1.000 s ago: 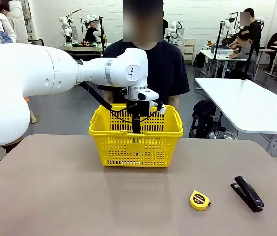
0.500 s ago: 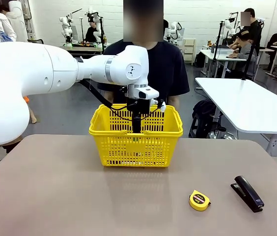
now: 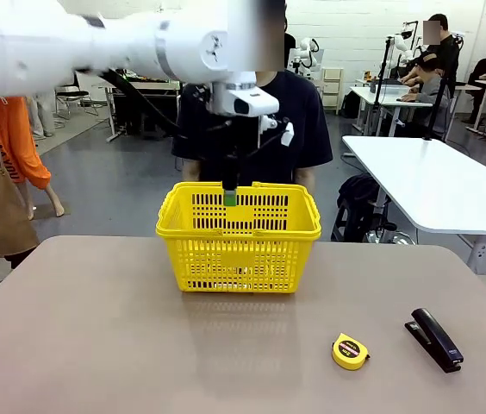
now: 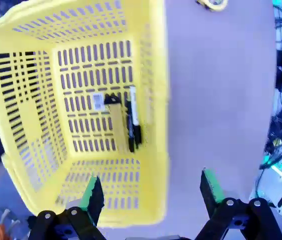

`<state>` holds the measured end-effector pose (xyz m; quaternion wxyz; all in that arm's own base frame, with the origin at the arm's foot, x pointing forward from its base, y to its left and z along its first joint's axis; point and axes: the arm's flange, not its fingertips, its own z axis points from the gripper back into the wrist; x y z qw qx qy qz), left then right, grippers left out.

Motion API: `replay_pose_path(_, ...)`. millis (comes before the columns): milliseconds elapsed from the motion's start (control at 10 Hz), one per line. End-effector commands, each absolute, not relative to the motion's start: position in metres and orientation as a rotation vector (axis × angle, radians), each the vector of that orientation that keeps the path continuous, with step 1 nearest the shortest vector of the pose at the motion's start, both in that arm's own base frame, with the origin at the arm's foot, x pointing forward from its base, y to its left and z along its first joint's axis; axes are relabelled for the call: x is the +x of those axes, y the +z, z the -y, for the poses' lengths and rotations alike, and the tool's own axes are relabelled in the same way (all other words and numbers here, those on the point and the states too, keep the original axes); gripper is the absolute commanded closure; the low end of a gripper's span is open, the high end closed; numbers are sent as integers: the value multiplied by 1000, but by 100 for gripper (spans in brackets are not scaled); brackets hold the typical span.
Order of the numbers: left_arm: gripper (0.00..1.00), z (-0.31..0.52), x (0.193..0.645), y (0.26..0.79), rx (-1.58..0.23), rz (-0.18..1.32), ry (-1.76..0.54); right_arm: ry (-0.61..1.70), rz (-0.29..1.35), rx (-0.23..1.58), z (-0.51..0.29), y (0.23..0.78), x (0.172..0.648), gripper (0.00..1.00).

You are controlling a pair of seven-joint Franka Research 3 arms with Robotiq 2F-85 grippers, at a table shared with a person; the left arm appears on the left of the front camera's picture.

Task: Place the items the person wants into the basket.
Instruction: Pick up the item the person points to and place it in the Market Basket.

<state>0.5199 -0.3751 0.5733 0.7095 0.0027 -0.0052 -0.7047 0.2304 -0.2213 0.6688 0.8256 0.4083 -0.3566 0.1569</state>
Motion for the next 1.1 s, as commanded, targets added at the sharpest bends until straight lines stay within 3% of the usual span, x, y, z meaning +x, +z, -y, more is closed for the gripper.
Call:
replay_pose_path(0,0,316,450,564,37,48,-1586,352,773,881,221,670,231,0)
replay_pose_path(400,0,253,385,554,85,243,-1517,352,773,881,221,670,231,0)
replay_pose_path(800,0,253,403,559,16,247,-1489,352,773,881,221,670,231,0)
replay_pose_path(1000,0,244,388,560,84,254,-1477,352,773,881,221,670,231,0)
